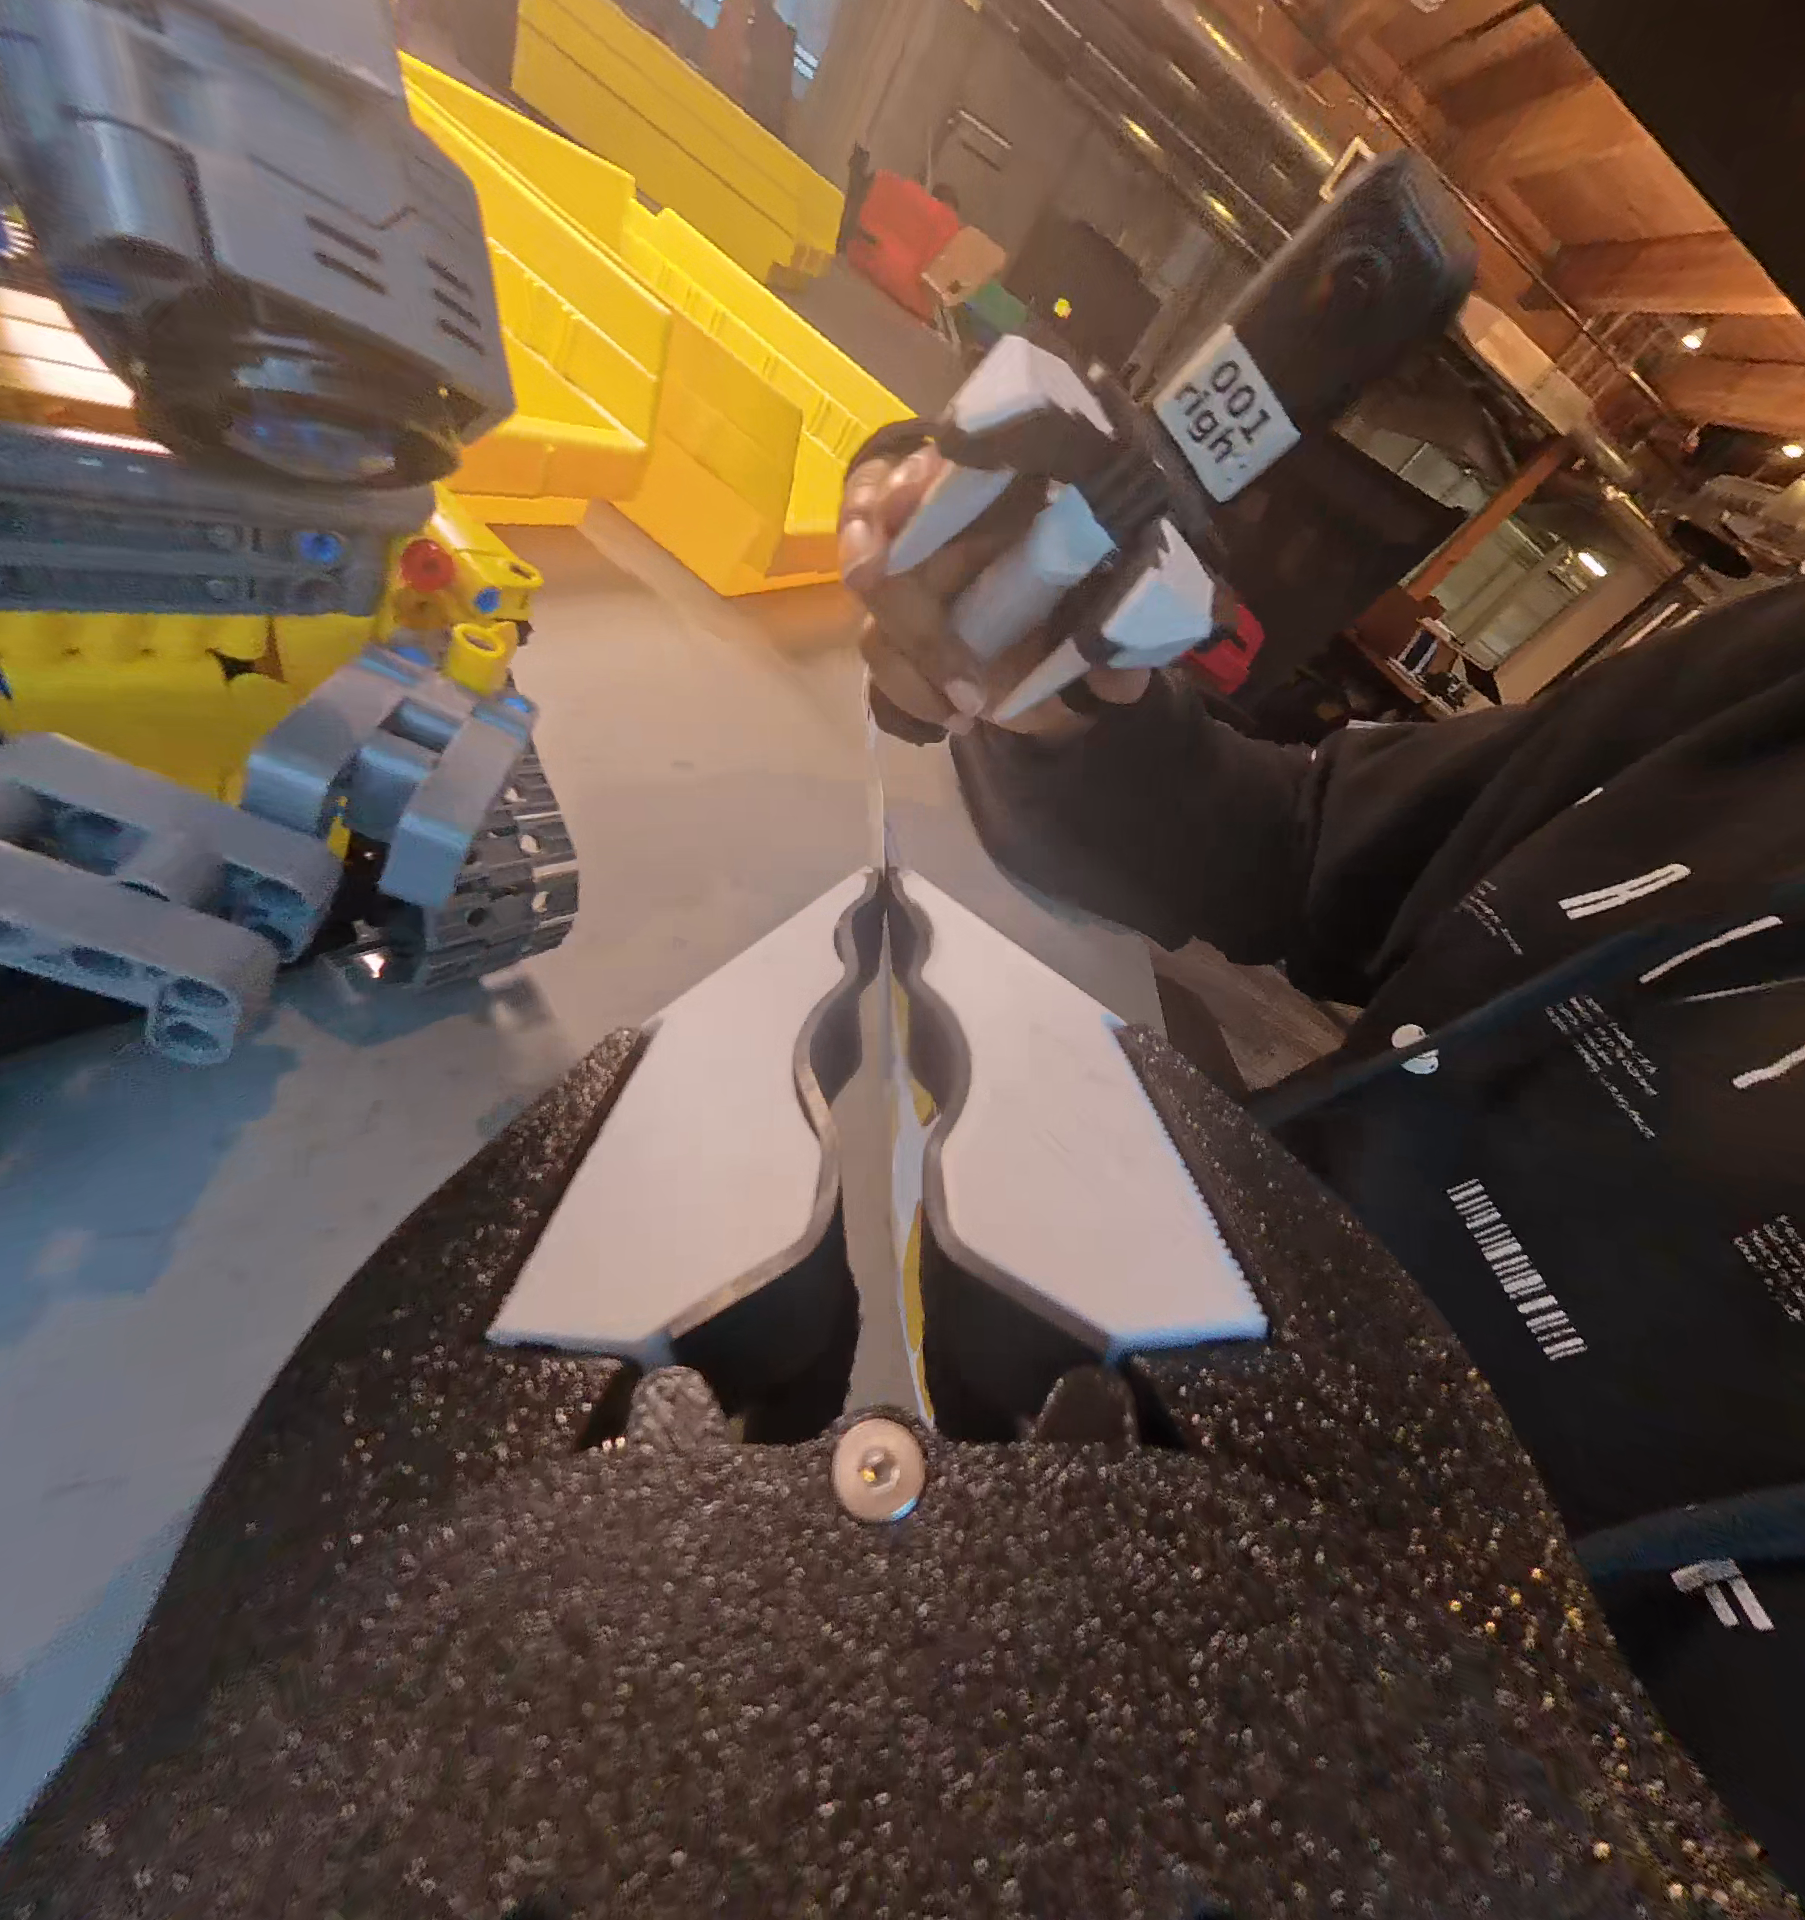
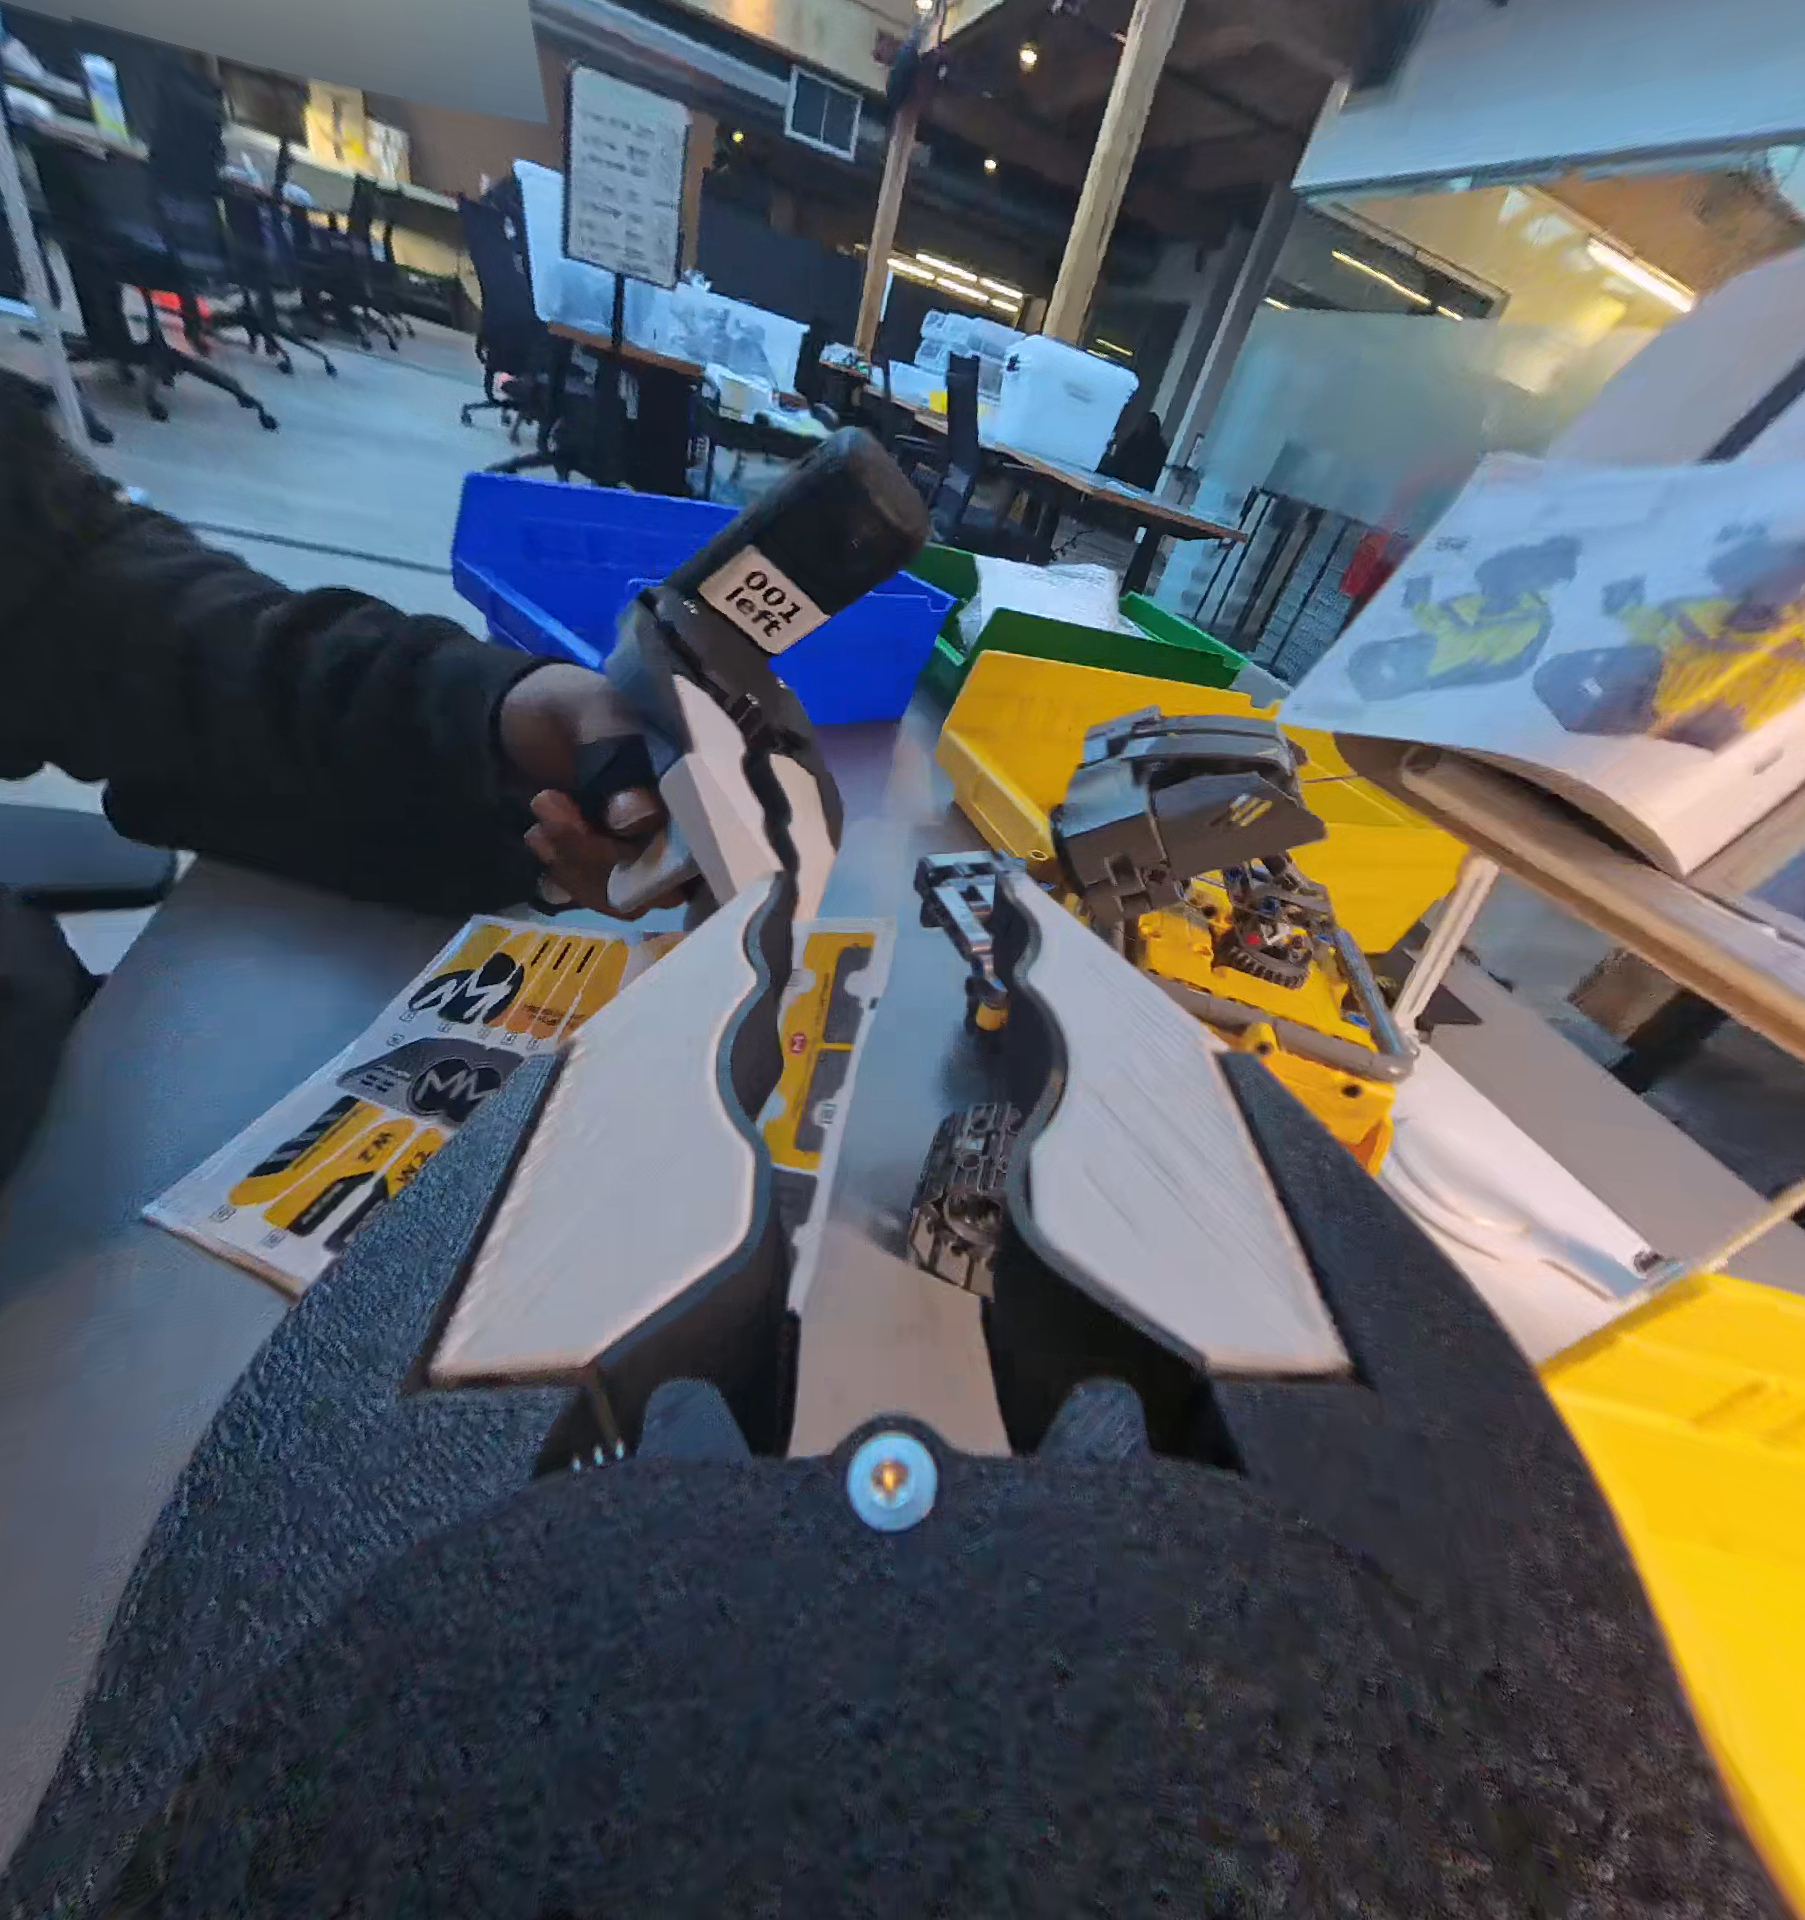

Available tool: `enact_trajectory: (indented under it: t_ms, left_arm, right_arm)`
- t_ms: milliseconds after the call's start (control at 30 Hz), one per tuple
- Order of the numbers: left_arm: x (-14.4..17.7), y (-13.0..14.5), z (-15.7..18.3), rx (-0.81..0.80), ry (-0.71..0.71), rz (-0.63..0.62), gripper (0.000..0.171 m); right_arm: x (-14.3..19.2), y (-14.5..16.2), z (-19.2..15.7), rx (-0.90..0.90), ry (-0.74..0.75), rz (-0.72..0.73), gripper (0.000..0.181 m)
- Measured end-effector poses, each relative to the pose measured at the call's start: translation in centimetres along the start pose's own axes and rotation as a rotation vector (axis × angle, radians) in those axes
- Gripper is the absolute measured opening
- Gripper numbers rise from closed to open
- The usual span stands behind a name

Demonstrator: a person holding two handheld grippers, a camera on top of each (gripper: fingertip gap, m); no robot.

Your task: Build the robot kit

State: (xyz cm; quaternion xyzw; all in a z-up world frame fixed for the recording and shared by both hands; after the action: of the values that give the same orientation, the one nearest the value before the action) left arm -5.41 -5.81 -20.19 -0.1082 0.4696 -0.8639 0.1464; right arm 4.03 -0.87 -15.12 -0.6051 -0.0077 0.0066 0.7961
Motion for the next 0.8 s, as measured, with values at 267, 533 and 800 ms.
enact_trajectory:
  t_ms: [267, 533, 800]
  left_arm:
    - [-0.8, 0.0, 0.9, -0.058, 0.025, -0.011, 0.000]
    - [-1.2, 0.3, 2.4, -0.199, 0.070, -0.043, 0.000]
    - [-1.0, 0.5, 2.4, -0.234, 0.052, -0.065, 0.000]
  right_arm:
    - [-2.4, 3.2, -3.9, 0.165, -0.074, -0.194, 0.046]
    - [-2.2, 3.1, -5.1, -0.149, -0.265, -0.169, 0.041]
    - [-1.5, 2.4, -3.0, -0.207, -0.210, -0.078, 0.033]
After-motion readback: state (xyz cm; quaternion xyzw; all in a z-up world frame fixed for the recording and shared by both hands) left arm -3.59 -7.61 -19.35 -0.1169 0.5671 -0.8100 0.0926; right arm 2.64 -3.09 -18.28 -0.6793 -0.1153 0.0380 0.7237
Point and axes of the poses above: each gripper's, where its closed fingertips meet, x back along the fingers, y out of its underside, z = x × y across the jaws, the point moved 4 cm from there along x, back along the fingers, and after that the axes turned 9 degrees about y, right-handed, at the moved point
